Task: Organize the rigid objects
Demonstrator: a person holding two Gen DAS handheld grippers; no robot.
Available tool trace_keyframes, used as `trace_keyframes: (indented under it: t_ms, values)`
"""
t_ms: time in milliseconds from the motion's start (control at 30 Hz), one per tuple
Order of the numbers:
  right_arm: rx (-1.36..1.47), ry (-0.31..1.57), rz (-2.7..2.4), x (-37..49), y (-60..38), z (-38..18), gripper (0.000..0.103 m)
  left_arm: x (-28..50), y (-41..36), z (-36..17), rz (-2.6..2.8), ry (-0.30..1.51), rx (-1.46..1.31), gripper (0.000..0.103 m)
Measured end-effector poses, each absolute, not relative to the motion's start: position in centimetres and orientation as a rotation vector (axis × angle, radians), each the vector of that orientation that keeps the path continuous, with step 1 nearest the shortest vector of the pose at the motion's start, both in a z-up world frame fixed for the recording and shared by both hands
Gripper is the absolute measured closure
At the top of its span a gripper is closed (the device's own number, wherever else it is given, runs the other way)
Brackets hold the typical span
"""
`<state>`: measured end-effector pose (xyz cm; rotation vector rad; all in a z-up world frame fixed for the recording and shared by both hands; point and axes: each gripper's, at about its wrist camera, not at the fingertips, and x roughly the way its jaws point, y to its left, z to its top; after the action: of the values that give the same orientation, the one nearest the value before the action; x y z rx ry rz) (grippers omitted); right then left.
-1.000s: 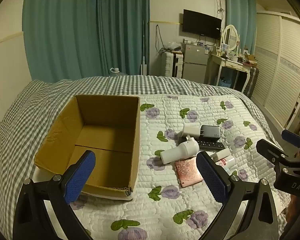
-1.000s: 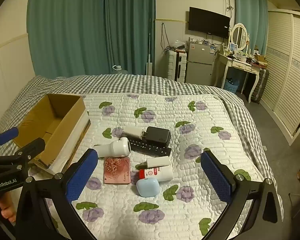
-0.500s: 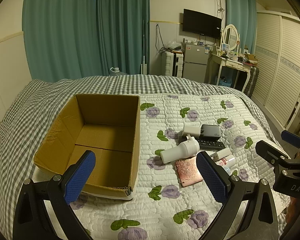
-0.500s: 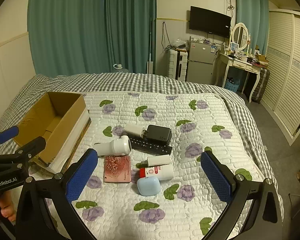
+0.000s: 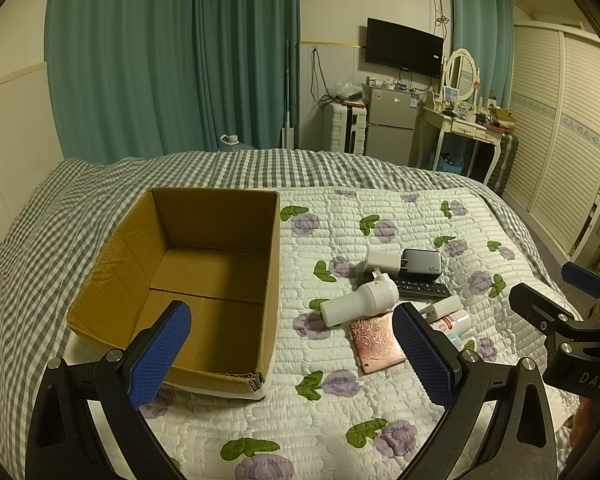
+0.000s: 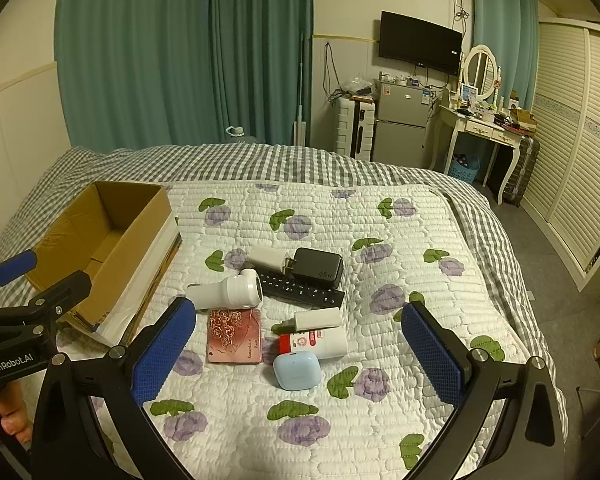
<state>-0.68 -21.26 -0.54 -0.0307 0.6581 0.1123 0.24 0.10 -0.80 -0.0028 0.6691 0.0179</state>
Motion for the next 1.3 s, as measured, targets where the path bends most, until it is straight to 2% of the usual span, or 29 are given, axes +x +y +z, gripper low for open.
trace_keyframes:
  t_ms: [1300]
  values:
    - [-0.029,0.664,0.117,-0.82,-21.07,-0.72,0.000,0.22,-0.30,-0.70,0.025,0.670,-0.012,0.001]
